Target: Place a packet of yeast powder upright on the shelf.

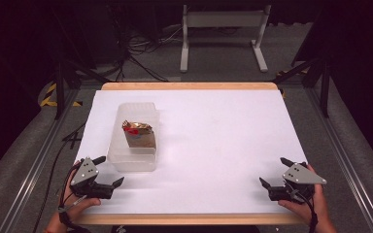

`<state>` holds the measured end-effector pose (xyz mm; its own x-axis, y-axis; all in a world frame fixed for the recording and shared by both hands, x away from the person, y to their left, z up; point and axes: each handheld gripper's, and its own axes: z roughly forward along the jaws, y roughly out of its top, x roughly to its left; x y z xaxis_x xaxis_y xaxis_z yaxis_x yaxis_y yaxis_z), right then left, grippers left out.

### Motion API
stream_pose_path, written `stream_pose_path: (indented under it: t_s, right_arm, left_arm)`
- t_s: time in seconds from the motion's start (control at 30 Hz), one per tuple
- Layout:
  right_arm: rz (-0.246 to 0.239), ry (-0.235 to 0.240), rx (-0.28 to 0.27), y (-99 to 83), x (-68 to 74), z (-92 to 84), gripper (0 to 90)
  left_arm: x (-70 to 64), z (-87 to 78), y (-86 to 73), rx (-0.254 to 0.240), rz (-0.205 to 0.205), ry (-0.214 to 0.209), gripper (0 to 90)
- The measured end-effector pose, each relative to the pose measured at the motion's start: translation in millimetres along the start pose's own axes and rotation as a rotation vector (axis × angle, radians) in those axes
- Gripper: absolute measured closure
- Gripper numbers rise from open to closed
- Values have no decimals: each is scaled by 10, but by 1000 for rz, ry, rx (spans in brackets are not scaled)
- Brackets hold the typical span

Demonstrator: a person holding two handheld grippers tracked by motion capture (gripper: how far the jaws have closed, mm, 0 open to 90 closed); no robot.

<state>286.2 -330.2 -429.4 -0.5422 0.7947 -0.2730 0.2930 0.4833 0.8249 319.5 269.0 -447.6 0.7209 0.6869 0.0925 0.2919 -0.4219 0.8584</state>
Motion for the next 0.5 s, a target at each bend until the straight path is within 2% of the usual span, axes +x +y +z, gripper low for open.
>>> stream_pose_path:
  t_s: [0.1, 0.23, 0.33, 0.37, 0.5]
  right_arm:
    - [28, 9, -11, -31, -8, -3, 56]
    - [29, -20, -15, -80, -16, 0, 56]
    - [42, -33, -34, -84, -27, -21, 57]
    - [40, -51, -36, -79, -34, -32, 58]
    - [48, -54, -46, -87, -54, -39, 61]
  left_arm:
    - [1, -6, 7, -5, 2, 1, 44]
    - [-8, 9, 20, -5, 17, -2, 43]
    - [-6, 9, 17, -11, 14, -6, 43]
    - [1, 9, 11, -9, 10, -8, 43]
    - [4, 9, 13, -12, 9, -7, 43]
